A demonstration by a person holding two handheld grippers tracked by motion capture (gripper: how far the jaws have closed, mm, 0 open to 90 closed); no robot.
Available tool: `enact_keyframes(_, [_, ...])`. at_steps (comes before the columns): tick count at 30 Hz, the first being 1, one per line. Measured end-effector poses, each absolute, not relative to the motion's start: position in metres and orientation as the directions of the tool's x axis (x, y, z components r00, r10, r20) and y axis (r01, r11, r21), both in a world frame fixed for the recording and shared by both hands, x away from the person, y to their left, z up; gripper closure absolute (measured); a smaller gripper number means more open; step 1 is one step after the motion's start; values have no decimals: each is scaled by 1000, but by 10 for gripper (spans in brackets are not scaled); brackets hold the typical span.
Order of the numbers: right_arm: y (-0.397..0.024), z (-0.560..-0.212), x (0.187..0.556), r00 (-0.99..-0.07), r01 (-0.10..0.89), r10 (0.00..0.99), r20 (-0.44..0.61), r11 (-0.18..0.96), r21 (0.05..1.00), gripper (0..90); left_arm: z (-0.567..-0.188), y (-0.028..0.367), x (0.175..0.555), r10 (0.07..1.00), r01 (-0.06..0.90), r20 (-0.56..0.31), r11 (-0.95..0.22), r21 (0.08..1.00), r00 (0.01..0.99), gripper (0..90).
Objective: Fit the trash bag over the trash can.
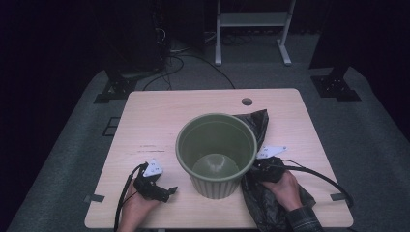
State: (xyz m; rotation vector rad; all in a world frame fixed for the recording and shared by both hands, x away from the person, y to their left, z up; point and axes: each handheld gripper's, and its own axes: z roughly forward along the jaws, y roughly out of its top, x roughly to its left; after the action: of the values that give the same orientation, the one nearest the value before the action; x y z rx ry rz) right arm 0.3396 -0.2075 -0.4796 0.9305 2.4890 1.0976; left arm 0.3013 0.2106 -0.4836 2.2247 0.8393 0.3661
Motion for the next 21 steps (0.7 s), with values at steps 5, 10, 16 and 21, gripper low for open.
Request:
enact_keyframes(5, [-208,-479,338,-784,435,620,24,521,734,868,-484,211,301,664,460,11,-529,713,748,0])
enact_keyframes(10, [-210,-479,340,-779,459,624,60,503,733,880,-484,211,301,664,459,11,-530,713,748,0])
enact_keyframes(16, [-219,-474,341,-781,486,611,130,463,741,881,-484,211,301,664,459,11,-530,713,748,0])
enact_keyframes(21, [-225,-465,338,-798,474,586,143,462,750,882,-484,211,301,664,459,11,-530,713,748,0])
